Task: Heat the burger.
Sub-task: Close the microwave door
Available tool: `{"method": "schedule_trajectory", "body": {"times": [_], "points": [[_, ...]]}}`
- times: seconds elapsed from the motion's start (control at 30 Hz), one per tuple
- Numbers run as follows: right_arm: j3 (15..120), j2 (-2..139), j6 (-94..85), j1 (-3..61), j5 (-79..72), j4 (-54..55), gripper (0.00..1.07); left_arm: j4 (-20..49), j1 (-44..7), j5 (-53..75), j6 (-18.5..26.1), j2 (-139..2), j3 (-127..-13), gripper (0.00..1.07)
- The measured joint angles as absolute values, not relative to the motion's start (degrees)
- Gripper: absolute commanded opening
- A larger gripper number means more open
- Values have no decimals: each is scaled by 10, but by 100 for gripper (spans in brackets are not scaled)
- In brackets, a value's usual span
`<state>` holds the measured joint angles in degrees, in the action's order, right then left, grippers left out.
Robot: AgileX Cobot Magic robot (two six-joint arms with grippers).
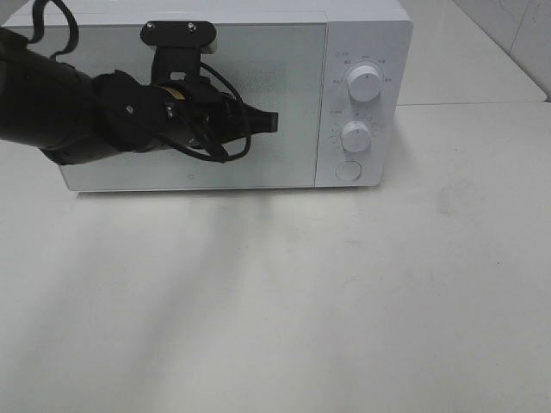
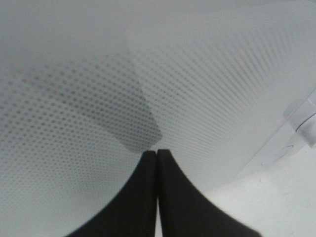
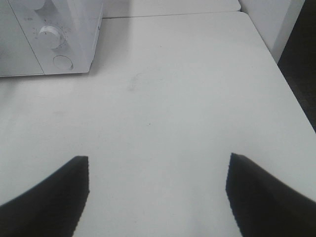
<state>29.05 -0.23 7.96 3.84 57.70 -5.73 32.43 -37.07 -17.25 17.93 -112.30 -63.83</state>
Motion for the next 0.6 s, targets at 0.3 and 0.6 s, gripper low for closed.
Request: {"method": "schedule_trajectory", "body": {"times": [0.3,0.6], "points": [[290,-2,80,38,577,-57,75,336,-360,54,179,-1078,-645,84],[290,-2,80,38,577,-57,75,332,-360,264,179,-1046,-645,100]]}}
